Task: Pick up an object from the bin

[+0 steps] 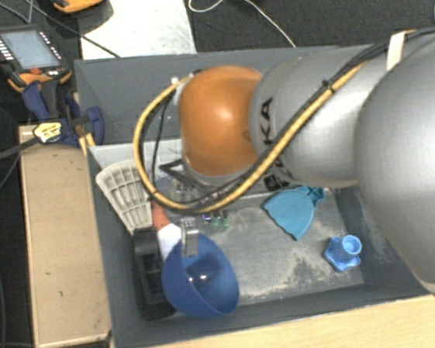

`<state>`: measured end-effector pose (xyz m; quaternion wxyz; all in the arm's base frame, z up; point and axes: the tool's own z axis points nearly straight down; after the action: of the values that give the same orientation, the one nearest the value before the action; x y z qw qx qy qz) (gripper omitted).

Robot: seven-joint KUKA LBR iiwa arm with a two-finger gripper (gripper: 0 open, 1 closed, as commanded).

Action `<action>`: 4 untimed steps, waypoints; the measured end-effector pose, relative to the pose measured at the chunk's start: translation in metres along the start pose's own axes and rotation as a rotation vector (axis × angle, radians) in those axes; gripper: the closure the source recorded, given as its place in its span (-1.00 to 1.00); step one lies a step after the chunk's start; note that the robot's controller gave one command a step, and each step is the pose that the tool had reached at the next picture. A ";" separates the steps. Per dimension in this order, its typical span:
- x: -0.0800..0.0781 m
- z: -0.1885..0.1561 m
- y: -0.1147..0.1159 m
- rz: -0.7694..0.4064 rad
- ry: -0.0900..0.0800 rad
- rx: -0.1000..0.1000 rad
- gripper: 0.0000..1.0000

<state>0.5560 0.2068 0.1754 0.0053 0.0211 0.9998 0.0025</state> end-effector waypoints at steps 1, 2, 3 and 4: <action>0.030 0.083 -0.033 -0.290 0.016 -0.002 -1.00; 0.000 0.053 -0.012 -0.575 -0.003 -0.002 1.00; 0.000 0.053 -0.012 -0.573 -0.002 -0.002 1.00; -0.007 0.042 -0.006 -0.625 -0.006 -0.002 1.00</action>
Offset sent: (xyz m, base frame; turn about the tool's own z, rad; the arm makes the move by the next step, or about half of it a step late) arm -0.0005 -0.0118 -0.0537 -0.5780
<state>0.5634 0.2002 0.1333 0.0090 -0.2873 0.9578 0.0019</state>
